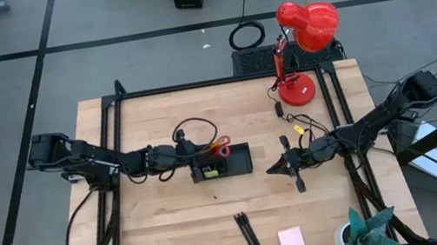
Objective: Pick and place office supplies into organizer
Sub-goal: Put the black pen into the black desk organizer
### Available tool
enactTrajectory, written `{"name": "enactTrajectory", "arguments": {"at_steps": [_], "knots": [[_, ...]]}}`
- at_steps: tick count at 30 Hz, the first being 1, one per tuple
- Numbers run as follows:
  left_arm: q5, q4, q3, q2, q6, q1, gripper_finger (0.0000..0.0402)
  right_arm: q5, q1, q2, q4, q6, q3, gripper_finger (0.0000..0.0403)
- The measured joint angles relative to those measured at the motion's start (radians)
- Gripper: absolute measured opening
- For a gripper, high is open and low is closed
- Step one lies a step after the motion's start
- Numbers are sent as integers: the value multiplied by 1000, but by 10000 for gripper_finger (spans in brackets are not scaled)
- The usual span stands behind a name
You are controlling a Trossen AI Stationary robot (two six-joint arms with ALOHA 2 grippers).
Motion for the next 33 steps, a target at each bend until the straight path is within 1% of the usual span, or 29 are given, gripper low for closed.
{"name": "enactTrajectory", "arguments": {"at_steps": [2, 5, 7, 9, 11, 13, 14, 16, 18, 20, 23, 26, 29, 33], "knots": [[0, 9, 4, -6, 3, -1, 57, 0, 0, 0, 0, 0, 0, 4], [0, -3, 24, -50, 36, -16, 56, 0, 0, 0, 0, 0, 0, 4], [-2, -63, 57, -93, 57, -40, 58, 0, 0, 0, 0, 0, 0, 4], [-39, -212, 130, -129, 55, -77, 60, 0, 0, 0, 0, 0, 0, 4], [-110, -426, 243, -141, 31, -127, 60, 0, 0, 0, 1, 1, 0, 4], [-175, -662, 368, -132, -19, -185, 60, 0, 0, 0, 2, 7, 0, 4], [-198, -745, 430, -110, -54, -213, 60, 0, 0, 0, 1, 7, 0, 4], [-214, -865, 538, -57, -125, -267, 60, 0, 0, 0, 1, 7, 0, 4], [-208, -934, 609, -7, -169, -325, 60, 0, 0, 0, 0, 7, 0, 4], [-181, -907, 677, 59, -199, -376, 60, 0, 0, 0, -4, 8, 0, 4], [-175, -883, 743, 165, -230, -448, 60, -2, 0, 0, -4, 8, 0, 4], [-173, -761, 788, 287, -256, -499, 60, -4, 0, 0, -11, 8, 0, 4], [-146, -605, 839, 422, -292, -524, 60, -30, 0, 0, -23, 8, -1, 4], [-145, -558, 939, 599, -331, -523, 60, -57, 0, 0, -23, 8, -1, 4]]}}
